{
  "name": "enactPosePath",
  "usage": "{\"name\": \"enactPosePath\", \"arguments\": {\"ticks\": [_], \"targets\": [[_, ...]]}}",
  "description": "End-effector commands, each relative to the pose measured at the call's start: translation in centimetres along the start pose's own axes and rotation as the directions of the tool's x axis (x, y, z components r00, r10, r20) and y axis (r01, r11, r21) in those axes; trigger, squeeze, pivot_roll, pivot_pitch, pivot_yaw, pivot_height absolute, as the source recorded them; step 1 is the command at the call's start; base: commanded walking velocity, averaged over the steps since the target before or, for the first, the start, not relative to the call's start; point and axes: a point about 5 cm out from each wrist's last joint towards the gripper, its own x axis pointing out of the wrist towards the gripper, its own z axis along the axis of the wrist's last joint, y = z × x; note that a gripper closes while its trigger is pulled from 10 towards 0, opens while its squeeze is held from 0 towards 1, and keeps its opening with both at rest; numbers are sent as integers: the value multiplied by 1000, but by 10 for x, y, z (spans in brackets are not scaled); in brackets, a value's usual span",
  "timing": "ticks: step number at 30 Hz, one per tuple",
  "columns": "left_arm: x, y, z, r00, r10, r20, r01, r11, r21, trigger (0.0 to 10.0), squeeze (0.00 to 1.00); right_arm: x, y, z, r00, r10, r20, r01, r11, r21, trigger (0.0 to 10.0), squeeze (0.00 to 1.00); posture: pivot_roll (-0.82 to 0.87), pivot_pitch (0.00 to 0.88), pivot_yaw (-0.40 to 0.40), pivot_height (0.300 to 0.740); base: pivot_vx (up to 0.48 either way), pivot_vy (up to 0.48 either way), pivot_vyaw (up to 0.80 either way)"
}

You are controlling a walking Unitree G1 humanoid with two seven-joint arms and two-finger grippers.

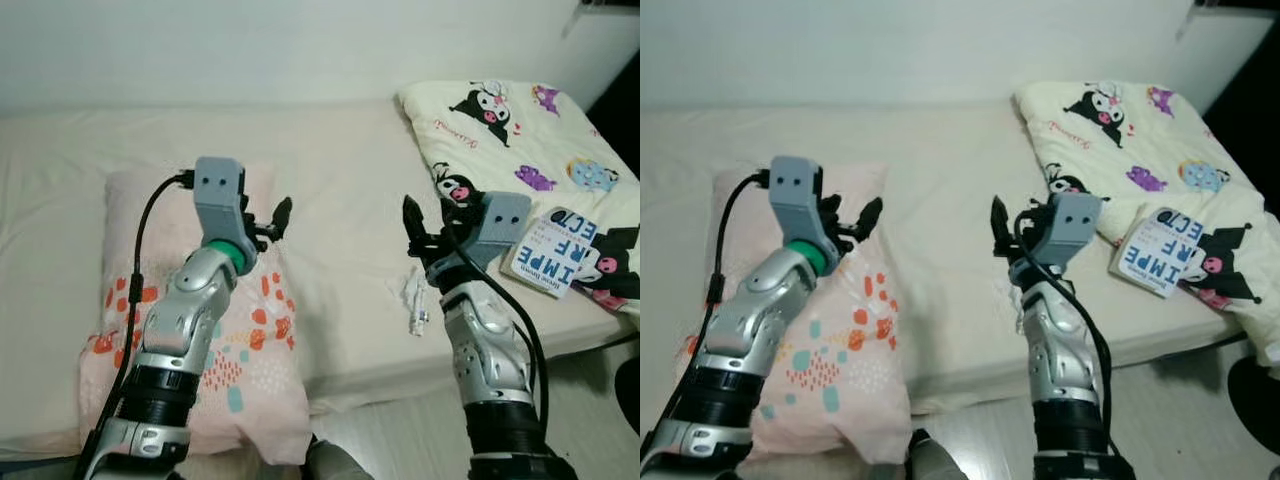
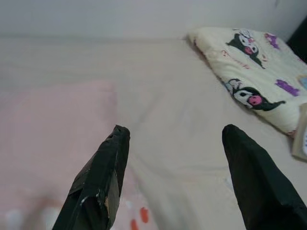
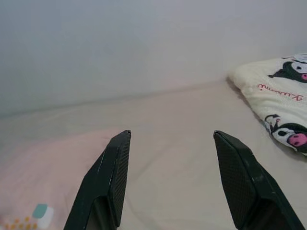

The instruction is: Clean up the room

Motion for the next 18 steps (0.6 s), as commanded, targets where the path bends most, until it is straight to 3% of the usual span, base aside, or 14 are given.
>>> {"name": "enactPosePath", "arguments": {"ticks": [1, 6, 8, 12, 14, 18], "targets": [[-4, 7, -4, 999, 45, 13, -45, 998, 44, 10000, 0, -3, 4, -10, 999, 21, -36, -22, 999, -23, 10000, 0, -130, 74, -4, 740, 0, 480, 0], [-8, 14, -5, 995, 91, 39, -95, 990, 103, 10000, 0, -4, 9, -14, 998, 46, -49, -49, 997, -56, 10000, 0, -124, 65, -10, 740, 0, 480, 0], [-21, 21, -10, 980, 165, 113, -187, 957, 221, 10000, 0, -7, 10, -22, 995, 68, -75, -75, 992, -100, 10000, 0, -112, 48, -17, 740, 0, 433, 0], [-27, 21, -12, 973, 182, 142, -214, 943, 255, 10000, 0, -7, 9, -25, 994, 72, -85, -81, 991, -107, 10000, 0, -109, 46, -19, 740, 0, 452, 0], [-35, 12, -19, 972, 180, 150, -213, 945, 249, 10000, 0, -5, 7, -26, 993, 73, -92, -83, 991, -107, 10000, 0, -101, 47, -22, 740, 0, 480, 0], [-31, 7, -16, 973, 170, 158, -205, 949, 241, 10000, 0, -2, 7, -25, 993, 75, -87, -84, 991, -105, 10000, 0, -104, 48, -16, 740, 0, 480, 0]]}}
